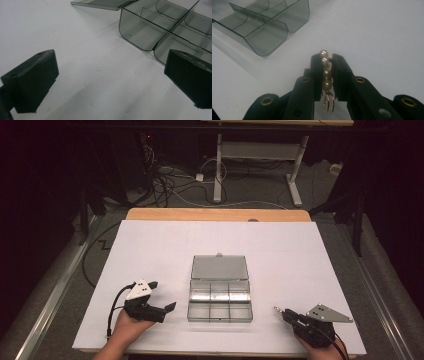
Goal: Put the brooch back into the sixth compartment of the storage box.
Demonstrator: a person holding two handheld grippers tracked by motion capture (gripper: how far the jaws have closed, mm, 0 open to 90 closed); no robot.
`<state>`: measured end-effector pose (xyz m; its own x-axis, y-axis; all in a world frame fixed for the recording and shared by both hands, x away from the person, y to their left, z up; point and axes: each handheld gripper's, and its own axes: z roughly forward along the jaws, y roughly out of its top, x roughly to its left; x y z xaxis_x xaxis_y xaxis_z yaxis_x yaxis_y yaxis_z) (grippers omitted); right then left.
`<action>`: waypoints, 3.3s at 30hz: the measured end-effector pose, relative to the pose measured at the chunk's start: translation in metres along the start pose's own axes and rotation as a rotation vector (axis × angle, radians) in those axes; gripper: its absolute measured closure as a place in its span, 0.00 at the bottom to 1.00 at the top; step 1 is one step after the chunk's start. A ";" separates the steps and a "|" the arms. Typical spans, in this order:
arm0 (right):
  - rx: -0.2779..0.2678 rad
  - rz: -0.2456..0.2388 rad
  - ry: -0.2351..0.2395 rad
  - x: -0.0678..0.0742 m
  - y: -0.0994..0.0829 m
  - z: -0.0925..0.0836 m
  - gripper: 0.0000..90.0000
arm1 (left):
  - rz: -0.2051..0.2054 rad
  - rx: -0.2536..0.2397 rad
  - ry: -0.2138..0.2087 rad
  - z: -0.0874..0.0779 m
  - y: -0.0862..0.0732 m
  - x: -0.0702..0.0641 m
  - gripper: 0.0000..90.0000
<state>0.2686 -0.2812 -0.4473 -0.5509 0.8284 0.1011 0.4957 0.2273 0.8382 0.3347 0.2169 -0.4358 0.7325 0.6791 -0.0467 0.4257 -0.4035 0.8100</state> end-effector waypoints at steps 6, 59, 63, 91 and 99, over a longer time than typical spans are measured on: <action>-0.011 -0.012 0.010 0.003 0.005 0.002 0.91 | 0.002 0.000 0.001 0.000 0.000 0.000 0.00; -0.071 -0.038 0.081 0.025 0.036 0.008 0.91 | 0.003 -0.002 -0.008 0.000 0.000 0.000 0.00; -0.088 -0.034 0.093 0.026 0.041 0.008 0.91 | 0.005 0.000 -0.008 0.000 0.000 0.000 0.00; -0.090 -0.122 0.184 0.065 0.072 0.042 0.91 | -0.003 -0.002 -0.010 0.000 0.000 0.000 0.00; -0.087 -0.141 0.209 0.075 0.078 0.055 0.91 | -0.003 -0.005 -0.005 -0.001 0.000 0.000 0.00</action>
<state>0.3026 -0.1728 -0.4032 -0.7419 0.6656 0.0810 0.3497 0.2809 0.8938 0.3340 0.2173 -0.4359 0.7338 0.6774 -0.0516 0.4250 -0.3984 0.8128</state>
